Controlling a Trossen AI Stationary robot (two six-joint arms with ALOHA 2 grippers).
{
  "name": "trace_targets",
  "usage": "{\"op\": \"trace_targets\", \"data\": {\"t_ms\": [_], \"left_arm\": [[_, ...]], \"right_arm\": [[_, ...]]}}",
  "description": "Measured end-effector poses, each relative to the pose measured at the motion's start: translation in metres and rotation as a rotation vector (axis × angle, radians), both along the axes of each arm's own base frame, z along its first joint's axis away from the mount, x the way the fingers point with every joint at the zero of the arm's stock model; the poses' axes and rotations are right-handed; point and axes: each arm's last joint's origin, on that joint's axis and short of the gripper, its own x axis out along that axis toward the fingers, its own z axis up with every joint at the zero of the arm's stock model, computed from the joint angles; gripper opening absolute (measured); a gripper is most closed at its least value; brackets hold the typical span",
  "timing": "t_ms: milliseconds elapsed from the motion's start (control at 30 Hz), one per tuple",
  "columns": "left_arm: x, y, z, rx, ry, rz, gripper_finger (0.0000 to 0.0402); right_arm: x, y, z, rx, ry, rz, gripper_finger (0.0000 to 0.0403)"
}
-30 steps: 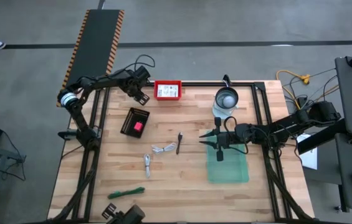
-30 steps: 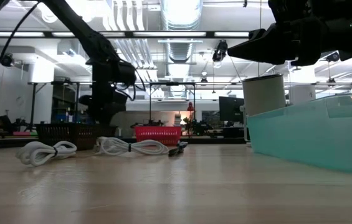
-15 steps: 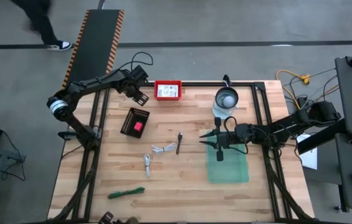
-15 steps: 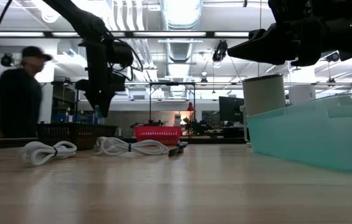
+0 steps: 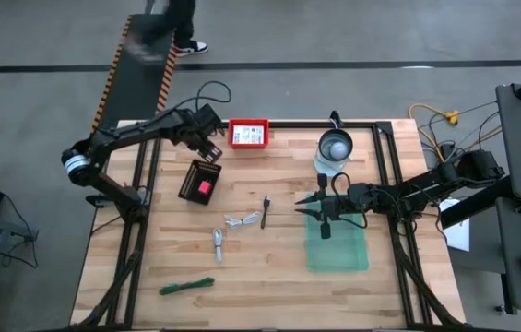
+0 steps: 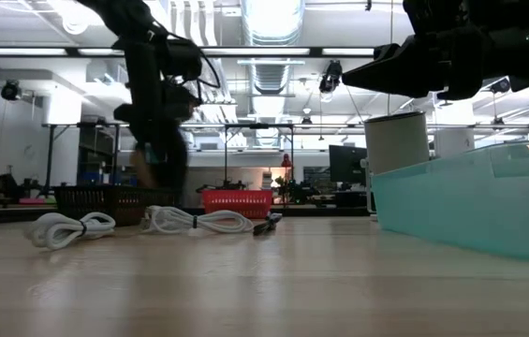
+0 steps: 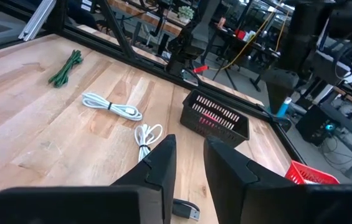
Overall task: Pick and place items into bin
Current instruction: Put the blue charger adapter into the black bin
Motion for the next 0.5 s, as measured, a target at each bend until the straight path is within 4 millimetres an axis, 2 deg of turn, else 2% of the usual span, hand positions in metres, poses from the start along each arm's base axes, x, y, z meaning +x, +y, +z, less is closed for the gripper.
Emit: {"op": "trace_targets", "data": {"t_ms": [500], "left_arm": [[0.014, -0.032, 0.001, -0.05, -0.011, -0.086, 0.0129]], "right_arm": [[0.0, 0.0, 0.0, 0.0, 0.0, 0.0, 0.0079]]}}
